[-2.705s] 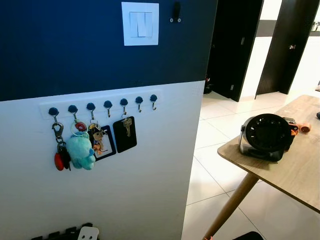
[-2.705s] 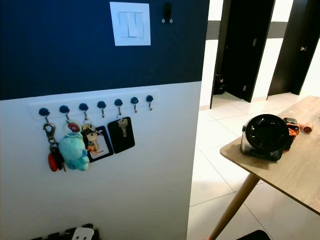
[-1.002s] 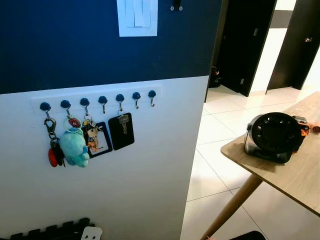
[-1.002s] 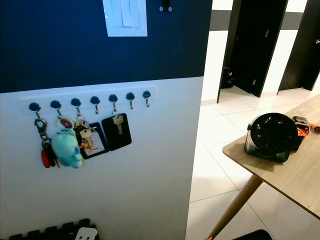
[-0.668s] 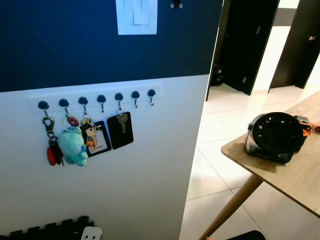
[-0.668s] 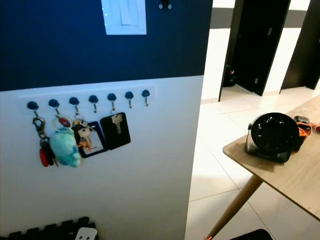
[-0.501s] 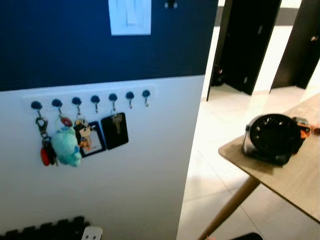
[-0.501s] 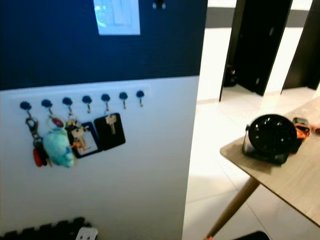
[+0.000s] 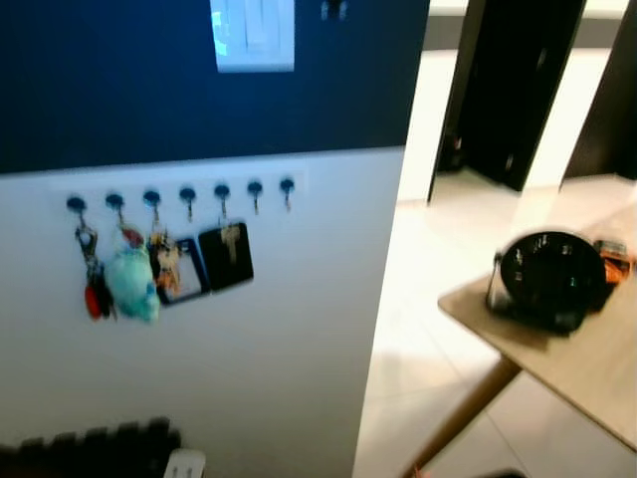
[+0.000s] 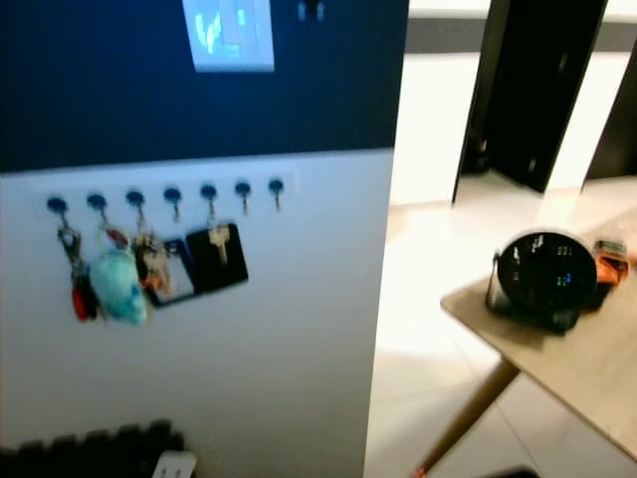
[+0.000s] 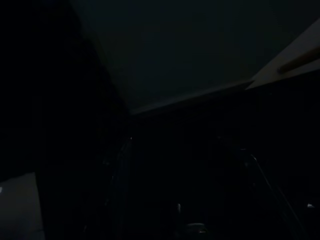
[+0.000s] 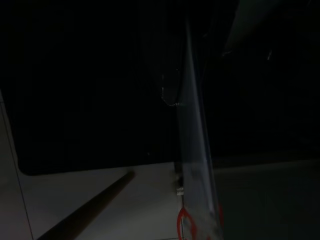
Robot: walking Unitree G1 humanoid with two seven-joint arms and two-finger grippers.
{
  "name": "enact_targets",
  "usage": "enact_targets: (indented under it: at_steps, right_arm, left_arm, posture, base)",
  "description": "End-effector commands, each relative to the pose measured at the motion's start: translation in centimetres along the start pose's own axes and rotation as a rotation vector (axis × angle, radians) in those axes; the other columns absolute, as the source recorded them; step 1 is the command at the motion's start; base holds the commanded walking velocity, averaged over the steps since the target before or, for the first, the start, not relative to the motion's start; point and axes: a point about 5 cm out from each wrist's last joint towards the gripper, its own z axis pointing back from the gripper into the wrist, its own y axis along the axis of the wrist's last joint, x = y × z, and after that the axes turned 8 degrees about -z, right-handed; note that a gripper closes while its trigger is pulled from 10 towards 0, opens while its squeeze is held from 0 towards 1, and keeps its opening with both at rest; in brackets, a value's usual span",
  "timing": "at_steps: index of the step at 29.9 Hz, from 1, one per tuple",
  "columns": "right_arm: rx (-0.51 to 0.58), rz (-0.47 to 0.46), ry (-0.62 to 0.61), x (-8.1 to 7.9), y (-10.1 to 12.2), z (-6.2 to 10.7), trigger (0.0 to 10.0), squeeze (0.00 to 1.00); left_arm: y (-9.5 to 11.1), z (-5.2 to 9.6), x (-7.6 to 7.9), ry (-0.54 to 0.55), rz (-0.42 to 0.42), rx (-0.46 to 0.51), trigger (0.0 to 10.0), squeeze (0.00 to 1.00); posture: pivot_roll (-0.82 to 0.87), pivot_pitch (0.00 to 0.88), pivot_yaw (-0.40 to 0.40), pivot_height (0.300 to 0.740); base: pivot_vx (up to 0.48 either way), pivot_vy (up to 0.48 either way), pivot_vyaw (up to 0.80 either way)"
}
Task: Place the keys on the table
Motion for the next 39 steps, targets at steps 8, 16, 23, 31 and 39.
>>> enact_targets:
  at_steps: [8, 16, 23, 31, 39]
  right_arm:
    - [-0.026, -0.012, -0.002, -0.05, -0.66, 0.2, 10.0, 0.0]
    - [-0.027, -0.01, -0.003, 0.06, -0.64, 0.2, 10.0, 0.0]
    - [-0.028, -0.009, -0.004, 0.12, -0.68, 0.22, 10.0, 0.0]
    - [-0.03, -0.009, -0.004, 0.15, -0.67, 0.22, 10.0, 0.0]
    - [-0.032, -0.01, -0.004, 0.14, -0.67, 0.2, 10.0, 0.0]
  left_arm:
    - [-0.59, 0.18, -0.1, -0.005, -0.016, -0.028, 10.0, 0.0]
    - [-0.57, 0.16, 0.05, -0.018, -0.032, -0.027, 10.0, 0.0]
    - [-0.65, 0.2, 0.09, -0.015, -0.026, -0.028, 10.0, 0.0]
    - [-0.78, 0.2, 0.02, -0.015, -0.024, -0.041, 10.0, 0.0]
    - [-0.71, 0.16, -0.04, -0.016, -0.027, -0.042, 10.0, 0.0]
  posture:
    - [0.04, 0.031, 0.006, 0.74]
    - [0.04, 0.026, 0.006, 0.74]
    - [0.04, 0.02, 0.007, 0.74]
    - [0.04, 0.017, 0.007, 0.74]
    - [0.04, 0.015, 0.009, 0.74]
  base:
    - [0.0, 0.0, 0.0]
    - [0.0, -0.269, 0.0]
    - [0.0, -0.274, 0.0]
    - [0.0, 0.0, 0.0]
    - [0.0, 0.0, 0.0]
